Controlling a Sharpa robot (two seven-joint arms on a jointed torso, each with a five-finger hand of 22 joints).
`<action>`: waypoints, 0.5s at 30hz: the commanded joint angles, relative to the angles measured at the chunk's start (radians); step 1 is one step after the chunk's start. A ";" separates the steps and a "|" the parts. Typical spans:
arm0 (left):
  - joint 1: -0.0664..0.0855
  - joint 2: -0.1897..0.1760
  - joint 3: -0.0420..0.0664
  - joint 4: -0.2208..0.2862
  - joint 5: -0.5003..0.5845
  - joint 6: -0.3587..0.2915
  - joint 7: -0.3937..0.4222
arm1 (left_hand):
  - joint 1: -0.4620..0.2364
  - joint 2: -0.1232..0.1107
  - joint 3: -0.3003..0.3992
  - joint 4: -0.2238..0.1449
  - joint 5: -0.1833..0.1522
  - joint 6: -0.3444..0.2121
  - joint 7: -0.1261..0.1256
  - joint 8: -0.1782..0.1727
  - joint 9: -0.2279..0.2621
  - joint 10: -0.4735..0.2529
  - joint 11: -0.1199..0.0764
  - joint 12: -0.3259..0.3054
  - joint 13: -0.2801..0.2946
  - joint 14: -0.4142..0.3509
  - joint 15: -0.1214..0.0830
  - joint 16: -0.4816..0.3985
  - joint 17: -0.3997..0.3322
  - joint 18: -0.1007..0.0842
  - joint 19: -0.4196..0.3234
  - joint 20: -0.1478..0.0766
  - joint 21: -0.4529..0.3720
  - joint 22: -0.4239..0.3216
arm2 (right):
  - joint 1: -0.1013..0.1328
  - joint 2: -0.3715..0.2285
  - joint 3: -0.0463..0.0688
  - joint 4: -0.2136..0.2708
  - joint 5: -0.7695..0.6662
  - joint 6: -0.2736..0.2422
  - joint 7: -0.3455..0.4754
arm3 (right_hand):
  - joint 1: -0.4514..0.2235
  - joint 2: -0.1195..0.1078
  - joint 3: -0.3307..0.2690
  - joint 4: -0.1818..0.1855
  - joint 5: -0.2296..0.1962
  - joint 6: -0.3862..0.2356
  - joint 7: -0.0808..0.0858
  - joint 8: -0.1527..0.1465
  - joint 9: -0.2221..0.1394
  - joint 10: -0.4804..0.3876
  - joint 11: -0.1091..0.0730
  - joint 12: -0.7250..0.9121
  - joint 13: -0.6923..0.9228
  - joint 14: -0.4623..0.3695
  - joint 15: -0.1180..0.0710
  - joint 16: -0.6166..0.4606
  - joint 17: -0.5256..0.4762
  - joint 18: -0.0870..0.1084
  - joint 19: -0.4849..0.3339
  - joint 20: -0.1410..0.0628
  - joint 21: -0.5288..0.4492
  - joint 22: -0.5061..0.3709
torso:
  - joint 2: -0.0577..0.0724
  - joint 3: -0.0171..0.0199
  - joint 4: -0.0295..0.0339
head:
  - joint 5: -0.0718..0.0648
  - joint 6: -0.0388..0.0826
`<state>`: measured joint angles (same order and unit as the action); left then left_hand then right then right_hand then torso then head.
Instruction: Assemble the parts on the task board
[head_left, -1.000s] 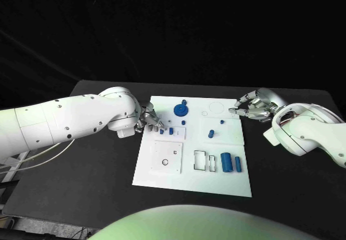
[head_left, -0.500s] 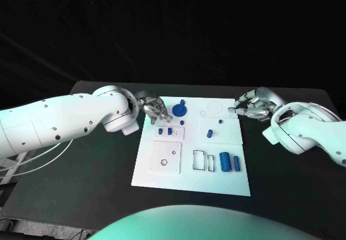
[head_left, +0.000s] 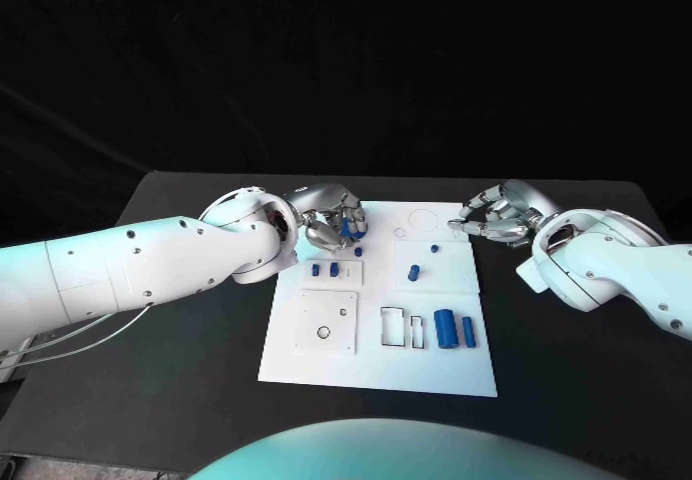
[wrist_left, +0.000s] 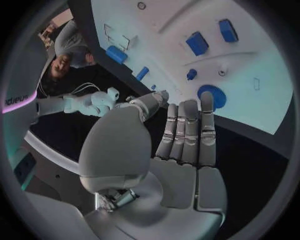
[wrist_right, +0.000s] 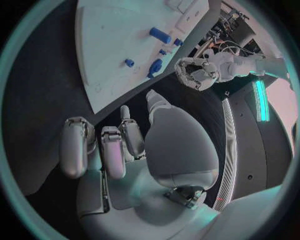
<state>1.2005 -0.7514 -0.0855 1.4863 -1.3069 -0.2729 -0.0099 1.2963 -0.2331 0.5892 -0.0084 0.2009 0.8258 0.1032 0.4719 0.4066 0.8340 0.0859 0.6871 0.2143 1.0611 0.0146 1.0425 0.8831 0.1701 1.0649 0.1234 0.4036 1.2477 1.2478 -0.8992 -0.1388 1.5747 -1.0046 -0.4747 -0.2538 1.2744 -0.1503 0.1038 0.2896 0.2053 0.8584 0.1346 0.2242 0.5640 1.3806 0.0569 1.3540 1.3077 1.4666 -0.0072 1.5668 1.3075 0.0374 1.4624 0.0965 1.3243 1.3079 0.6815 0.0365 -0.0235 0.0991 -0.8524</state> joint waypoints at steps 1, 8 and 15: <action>-0.004 0.021 0.000 -0.028 -0.183 0.001 0.106 | 0.007 0.000 -0.003 -0.002 -0.010 0.014 -0.003 -0.018 -0.001 0.010 -0.001 -0.017 -0.011 0.039 -0.004 0.062 0.049 0.004 0.021 -0.005 0.050 0.040 | -0.002 0.003 0.000 -0.001 0.002 -0.002 0.018 | 0.010 0.004 -0.001 -0.002 0.002 -0.005 0.001 0.005 0.001 -0.012 0.000 -0.008 0.029 0.103 -0.005 0.002 0.257 0.018 -0.005 -0.002 -0.007 0.151 | 0.000 -0.0003 0.0003 | 0.002 0.006; -0.007 0.057 -0.004 -0.077 -0.277 0.063 0.100 | -0.010 -0.023 -0.021 0.009 -0.064 0.011 0.013 -0.057 -0.002 -0.002 -0.005 -0.062 -0.032 0.061 -0.008 0.114 0.079 -0.010 0.056 -0.008 0.156 0.106 | -0.004 0.005 0.000 -0.001 0.003 -0.002 0.018 | 0.010 0.005 0.000 -0.002 0.002 -0.005 0.001 0.005 0.001 -0.014 0.000 -0.010 0.027 0.102 -0.005 0.001 0.256 0.019 -0.006 -0.002 -0.009 0.150 | 0.002 0.0004 0.0013 | 0.003 0.013; -0.010 0.083 -0.007 -0.100 -0.328 0.094 0.082 | -0.016 -0.028 -0.028 0.013 -0.052 0.012 0.012 -0.066 -0.001 -0.011 -0.003 -0.077 -0.038 0.060 -0.006 0.122 0.076 -0.013 0.060 -0.008 0.175 0.113 | -0.005 0.007 0.000 -0.001 0.003 -0.001 0.018 | 0.010 0.005 0.000 -0.002 0.002 -0.005 0.001 0.005 0.001 -0.014 0.000 -0.010 0.027 0.102 -0.005 0.001 0.256 0.019 -0.006 -0.002 -0.009 0.150 | 0.002 -0.0010 0.0004 | 0.001 0.014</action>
<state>1.1913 -0.6736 -0.0928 1.3892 -1.5669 -0.2244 0.0641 1.2801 -0.2492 0.5654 0.0042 0.1456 0.8381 0.1109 0.4084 0.4049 0.8286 0.0827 0.6151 0.1771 1.1185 0.0039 1.1588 0.9609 0.1702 1.1187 0.1181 0.5756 1.3082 1.2441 -0.8938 -0.1388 1.5736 -0.9999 -0.4767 -0.2458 1.2784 -0.1463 0.1038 0.2897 0.2053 0.8584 0.1346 0.2242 0.5639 1.3735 0.0570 1.3466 1.3075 1.4666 -0.0072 1.5668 1.3075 0.0375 1.4624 0.0965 1.3182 1.3077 0.6835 0.0365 -0.0225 0.1009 -0.8384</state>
